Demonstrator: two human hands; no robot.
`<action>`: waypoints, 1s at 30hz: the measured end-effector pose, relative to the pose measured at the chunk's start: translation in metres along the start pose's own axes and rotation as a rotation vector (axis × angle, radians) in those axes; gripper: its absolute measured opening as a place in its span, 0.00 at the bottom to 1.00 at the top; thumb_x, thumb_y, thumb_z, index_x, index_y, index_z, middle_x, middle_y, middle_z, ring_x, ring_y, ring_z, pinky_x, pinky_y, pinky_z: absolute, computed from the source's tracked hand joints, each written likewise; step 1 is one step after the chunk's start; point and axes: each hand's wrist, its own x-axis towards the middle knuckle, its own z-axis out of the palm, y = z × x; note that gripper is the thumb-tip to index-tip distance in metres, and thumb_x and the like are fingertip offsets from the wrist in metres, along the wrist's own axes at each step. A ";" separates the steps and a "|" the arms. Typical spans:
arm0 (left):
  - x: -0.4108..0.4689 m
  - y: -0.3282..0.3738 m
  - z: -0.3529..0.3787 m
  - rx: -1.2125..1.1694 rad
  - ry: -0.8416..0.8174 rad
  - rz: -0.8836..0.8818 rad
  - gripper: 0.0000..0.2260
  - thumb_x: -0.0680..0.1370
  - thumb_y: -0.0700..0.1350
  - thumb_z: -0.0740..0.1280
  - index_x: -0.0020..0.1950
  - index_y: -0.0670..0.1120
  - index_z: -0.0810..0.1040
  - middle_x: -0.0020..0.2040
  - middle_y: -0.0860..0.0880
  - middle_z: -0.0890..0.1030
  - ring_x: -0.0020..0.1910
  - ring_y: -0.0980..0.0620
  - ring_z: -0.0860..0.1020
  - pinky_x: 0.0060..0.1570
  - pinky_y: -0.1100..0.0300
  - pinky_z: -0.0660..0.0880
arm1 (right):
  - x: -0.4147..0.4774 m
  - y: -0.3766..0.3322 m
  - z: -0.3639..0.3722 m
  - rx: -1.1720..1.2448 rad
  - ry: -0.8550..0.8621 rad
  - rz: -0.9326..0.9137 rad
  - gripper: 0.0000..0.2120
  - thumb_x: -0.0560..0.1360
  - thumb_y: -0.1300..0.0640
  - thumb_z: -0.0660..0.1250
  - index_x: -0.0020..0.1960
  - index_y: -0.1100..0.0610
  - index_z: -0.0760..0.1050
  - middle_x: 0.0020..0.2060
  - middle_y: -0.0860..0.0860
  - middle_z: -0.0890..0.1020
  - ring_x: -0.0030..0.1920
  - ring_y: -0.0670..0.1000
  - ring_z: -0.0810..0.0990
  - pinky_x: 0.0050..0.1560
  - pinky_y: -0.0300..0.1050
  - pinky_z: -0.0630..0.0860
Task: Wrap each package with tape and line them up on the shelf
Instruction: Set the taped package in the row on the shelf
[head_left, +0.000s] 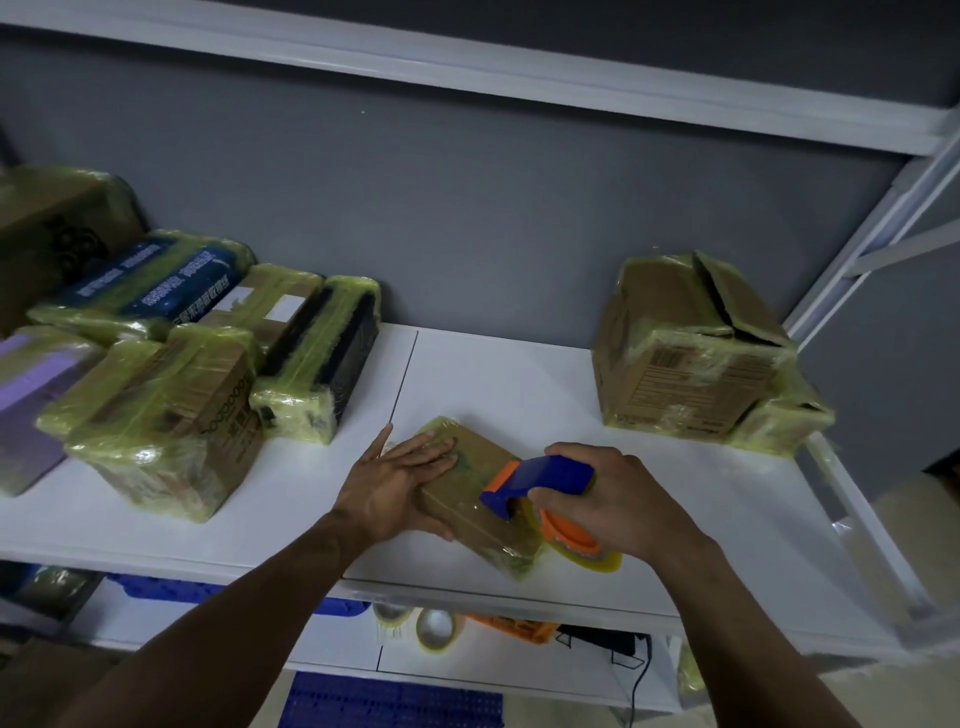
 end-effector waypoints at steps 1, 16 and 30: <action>0.001 0.004 -0.003 0.010 -0.021 -0.051 0.54 0.60 0.86 0.52 0.80 0.59 0.60 0.80 0.63 0.55 0.81 0.59 0.50 0.79 0.41 0.41 | 0.002 0.002 0.001 0.008 0.006 0.006 0.19 0.68 0.37 0.72 0.56 0.33 0.70 0.48 0.35 0.80 0.50 0.37 0.77 0.48 0.44 0.80; 0.000 0.071 0.015 -0.167 0.071 -0.116 0.56 0.58 0.85 0.58 0.81 0.58 0.58 0.80 0.61 0.54 0.81 0.57 0.50 0.80 0.47 0.41 | -0.004 0.028 -0.001 0.197 0.021 0.070 0.30 0.67 0.31 0.73 0.67 0.37 0.75 0.57 0.37 0.80 0.56 0.39 0.79 0.57 0.40 0.78; 0.002 0.072 0.011 -0.161 0.047 -0.161 0.55 0.57 0.85 0.60 0.79 0.60 0.64 0.78 0.67 0.53 0.79 0.65 0.47 0.78 0.57 0.39 | -0.043 0.046 -0.029 0.117 -0.010 -0.041 0.20 0.66 0.29 0.69 0.56 0.29 0.72 0.46 0.33 0.81 0.49 0.34 0.79 0.44 0.34 0.76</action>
